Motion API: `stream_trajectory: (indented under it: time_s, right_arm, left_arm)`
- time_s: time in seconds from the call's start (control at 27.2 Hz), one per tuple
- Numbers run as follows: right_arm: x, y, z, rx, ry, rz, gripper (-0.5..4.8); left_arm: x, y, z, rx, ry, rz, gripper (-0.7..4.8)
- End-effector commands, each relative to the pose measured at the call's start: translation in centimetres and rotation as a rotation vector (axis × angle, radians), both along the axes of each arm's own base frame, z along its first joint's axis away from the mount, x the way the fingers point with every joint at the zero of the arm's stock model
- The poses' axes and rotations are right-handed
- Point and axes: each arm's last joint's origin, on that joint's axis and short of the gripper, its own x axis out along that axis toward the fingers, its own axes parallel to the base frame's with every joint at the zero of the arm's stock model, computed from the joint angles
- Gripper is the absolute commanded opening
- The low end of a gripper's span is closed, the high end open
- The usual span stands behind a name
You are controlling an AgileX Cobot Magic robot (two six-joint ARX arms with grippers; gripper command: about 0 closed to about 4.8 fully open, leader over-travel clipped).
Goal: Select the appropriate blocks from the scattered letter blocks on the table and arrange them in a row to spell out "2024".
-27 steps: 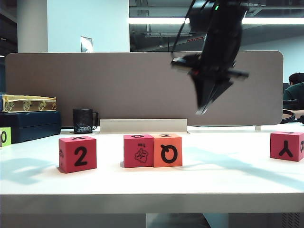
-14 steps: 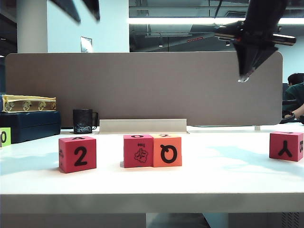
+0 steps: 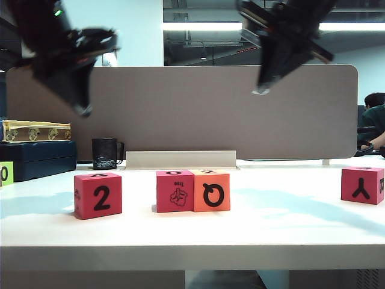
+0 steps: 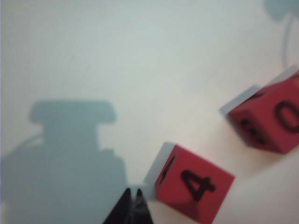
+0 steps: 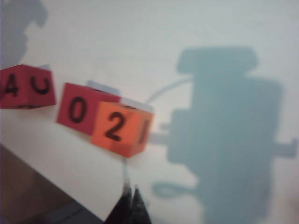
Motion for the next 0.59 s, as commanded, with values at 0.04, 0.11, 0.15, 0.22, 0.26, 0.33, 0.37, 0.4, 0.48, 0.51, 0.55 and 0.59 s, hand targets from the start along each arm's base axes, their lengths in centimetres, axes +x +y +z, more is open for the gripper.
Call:
stream_trajectory:
  time_s: [0.04, 0.11, 0.15, 0.22, 0.26, 0.33, 0.37, 0.4, 0.48, 0.51, 0.55, 0.59]
  right_arm:
    - [-1.3, 2.4, 0.4, 0.043, -0.006, 0.1, -0.05]
    - [-2.2, 4.1, 0.4, 0.046, -0.005, 0.158, -0.05]
    - [-3.3, 5.8, 0.5, 0.046, -0.01, 0.22, -0.05]
    - [-4.3, 7.3, 0.5, 0.039, -0.023, 0.27, -0.05]
    - [-4.9, 8.2, 0.5, 0.026, -0.037, 0.298, -0.05]
    - [-6.0, 9.5, 0.5, 0.011, -0.054, 0.335, -0.05]
    - [-6.7, 10.3, 0.5, 0.011, -0.058, 0.363, -0.05]
    - [-7.2, 10.8, 0.5, 0.015, -0.06, 0.386, -0.05]
    - [-8.3, 12.0, 0.6, 0.021, -0.069, 0.431, -0.05]
    - [-8.7, 12.4, 0.6, 0.026, -0.075, 0.448, -0.05]
    - [-9.2, 12.9, 0.6, 0.031, -0.08, 0.465, -0.05]
    - [-9.9, 13.6, 0.7, 0.035, -0.088, 0.492, -0.05]
  left_arm:
    - [-0.2, 0.4, -1.0, -0.007, 0.025, -0.007, -0.06]
    - [-0.4, 0.6, -1.9, -0.001, 0.044, -0.008, -0.06]
    - [-0.5, 0.6, -2.8, -0.007, 0.058, -0.013, -0.06]
    - [-0.7, 0.6, -3.4, -0.021, 0.068, -0.023, -0.06]
    - [-0.7, 0.5, -3.7, -0.033, 0.074, -0.031, -0.06]
    - [-0.8, 0.5, -4.1, -0.059, 0.089, -0.049, -0.06]
    - [-0.9, 0.4, -4.2, -0.073, 0.094, -0.063, -0.06]
    - [-0.9, 0.4, -4.3, -0.088, 0.099, -0.08, -0.06]
    - [-0.9, 0.3, -4.3, -0.109, 0.103, -0.101, -0.06]
    - [-0.8, 0.3, -4.3, -0.116, 0.101, -0.104, -0.06]
    - [-0.7, 0.2, -4.4, -0.118, 0.096, -0.105, -0.06]
    - [-0.7, 0.2, -4.5, -0.118, 0.096, -0.105, -0.06]
